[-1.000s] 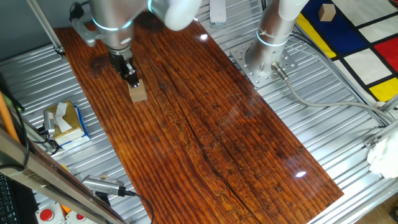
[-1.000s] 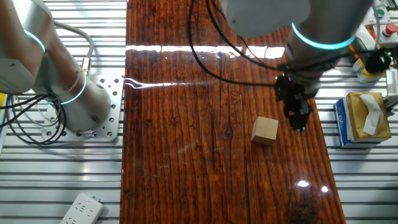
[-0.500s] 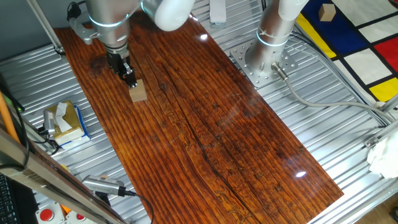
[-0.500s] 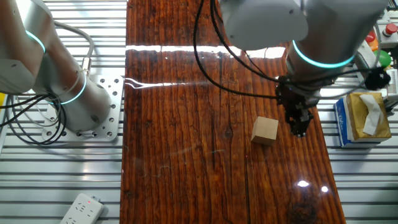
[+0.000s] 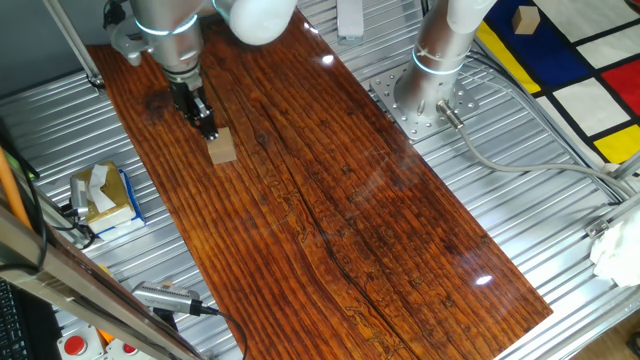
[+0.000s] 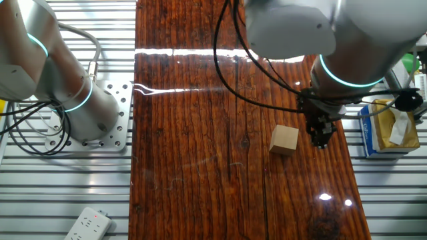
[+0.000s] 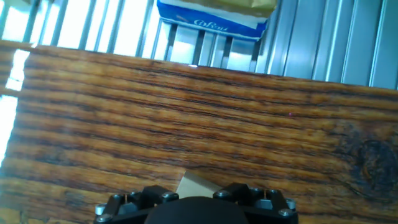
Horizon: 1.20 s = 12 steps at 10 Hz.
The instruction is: Pick up the small block on the left and move it to the right
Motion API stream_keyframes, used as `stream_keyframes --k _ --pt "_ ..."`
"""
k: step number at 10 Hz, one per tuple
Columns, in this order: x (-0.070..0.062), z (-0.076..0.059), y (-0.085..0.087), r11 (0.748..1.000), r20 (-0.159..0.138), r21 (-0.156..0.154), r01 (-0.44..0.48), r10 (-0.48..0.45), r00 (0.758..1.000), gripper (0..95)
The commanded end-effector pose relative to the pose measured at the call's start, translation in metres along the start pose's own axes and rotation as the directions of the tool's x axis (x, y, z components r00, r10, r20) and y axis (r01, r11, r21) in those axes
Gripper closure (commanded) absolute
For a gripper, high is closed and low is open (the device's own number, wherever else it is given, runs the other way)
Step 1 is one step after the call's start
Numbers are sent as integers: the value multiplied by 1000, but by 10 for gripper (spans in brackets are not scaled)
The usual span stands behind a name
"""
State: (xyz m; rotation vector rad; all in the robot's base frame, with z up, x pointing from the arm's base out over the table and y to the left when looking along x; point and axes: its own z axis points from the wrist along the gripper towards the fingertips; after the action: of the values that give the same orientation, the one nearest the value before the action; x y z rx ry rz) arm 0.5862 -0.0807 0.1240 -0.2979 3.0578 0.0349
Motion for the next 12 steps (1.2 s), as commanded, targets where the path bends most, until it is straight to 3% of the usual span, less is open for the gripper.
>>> stream_keyframes --k 1,12 --pt "6 1 -1 999 13 34 -35 35 999 190" --pt "24 12 -11 981 44 15 -196 195 980 190"
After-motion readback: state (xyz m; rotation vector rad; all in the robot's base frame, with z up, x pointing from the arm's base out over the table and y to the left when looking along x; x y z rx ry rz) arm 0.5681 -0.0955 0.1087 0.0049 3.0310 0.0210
